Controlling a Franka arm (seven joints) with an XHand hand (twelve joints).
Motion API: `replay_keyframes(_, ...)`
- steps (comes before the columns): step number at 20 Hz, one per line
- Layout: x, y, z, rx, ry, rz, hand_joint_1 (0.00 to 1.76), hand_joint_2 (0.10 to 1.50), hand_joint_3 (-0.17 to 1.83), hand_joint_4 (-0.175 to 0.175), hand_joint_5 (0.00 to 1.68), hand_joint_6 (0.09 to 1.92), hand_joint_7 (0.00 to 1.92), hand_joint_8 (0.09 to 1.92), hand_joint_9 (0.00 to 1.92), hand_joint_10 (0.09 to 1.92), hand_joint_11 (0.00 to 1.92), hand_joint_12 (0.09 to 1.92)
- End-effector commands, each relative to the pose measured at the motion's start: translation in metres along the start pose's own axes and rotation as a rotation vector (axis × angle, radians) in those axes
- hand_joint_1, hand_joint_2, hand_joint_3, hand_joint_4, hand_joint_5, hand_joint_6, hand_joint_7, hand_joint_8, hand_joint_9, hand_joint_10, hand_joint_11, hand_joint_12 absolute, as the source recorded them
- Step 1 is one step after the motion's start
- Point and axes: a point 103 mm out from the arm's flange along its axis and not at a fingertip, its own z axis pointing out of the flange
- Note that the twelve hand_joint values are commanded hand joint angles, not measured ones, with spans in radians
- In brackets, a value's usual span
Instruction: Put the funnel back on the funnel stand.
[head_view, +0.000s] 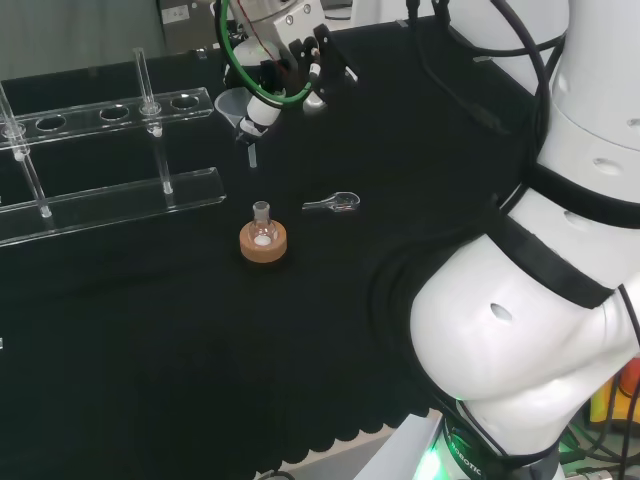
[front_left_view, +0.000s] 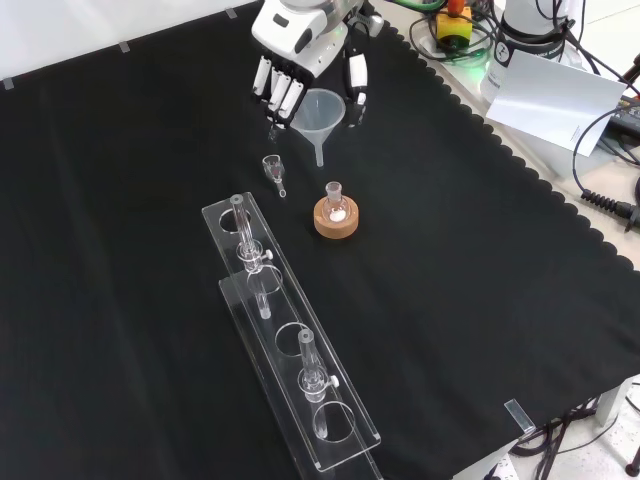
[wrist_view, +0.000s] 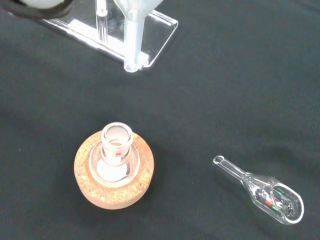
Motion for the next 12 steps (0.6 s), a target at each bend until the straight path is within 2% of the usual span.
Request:
replay_keyframes(1,-0.005,0.002,-0.014,-0.028,-0.011,0.008,0.71,0.73,0.47,-0.061,0.51,0.09,0.71,0.70,1.08,0.49,0.70,1.19)
replay_keyframes(12,-0.028,0.019,-0.050,-0.086,-0.014,0.019,0.72,0.73,0.48,-0.062,0.51,0.09,0.71,0.70,1.08,0.49,0.71,1.18)
